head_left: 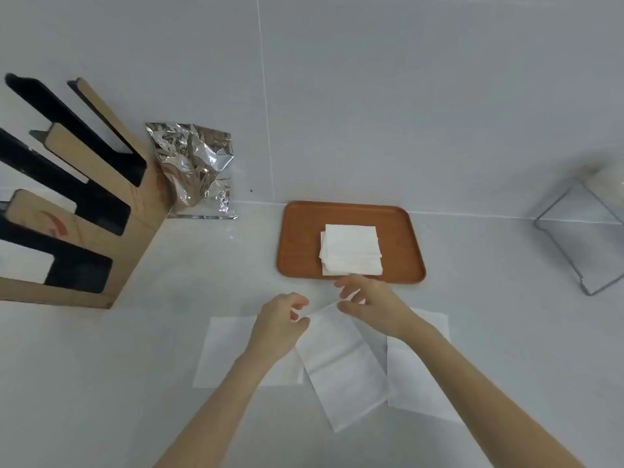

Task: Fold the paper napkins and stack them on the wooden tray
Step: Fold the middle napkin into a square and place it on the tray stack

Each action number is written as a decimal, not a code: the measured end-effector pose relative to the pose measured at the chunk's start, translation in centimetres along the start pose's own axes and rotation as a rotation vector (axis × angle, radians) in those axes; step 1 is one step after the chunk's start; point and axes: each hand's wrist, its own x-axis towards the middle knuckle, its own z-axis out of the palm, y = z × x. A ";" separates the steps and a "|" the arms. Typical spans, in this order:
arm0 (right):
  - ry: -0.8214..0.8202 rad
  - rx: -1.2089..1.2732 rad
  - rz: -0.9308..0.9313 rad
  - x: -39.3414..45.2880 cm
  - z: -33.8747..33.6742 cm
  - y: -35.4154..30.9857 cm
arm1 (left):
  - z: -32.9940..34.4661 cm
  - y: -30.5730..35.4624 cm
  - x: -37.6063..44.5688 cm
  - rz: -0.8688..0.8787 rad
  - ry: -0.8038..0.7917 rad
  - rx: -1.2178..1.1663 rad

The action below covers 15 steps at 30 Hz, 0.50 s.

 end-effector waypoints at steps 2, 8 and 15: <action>0.008 -0.072 -0.011 0.7 0.4 0.5 | 0.4 -0.5 0.3 -0.014 0.025 0.150; 0.018 -0.297 -0.008 2.9 2.6 2.0 | 1.4 -2.1 0.5 -0.108 0.109 0.353; 0.014 -0.459 -0.009 4.0 3.8 3.1 | 1.7 -2.6 0.5 -0.139 0.163 0.377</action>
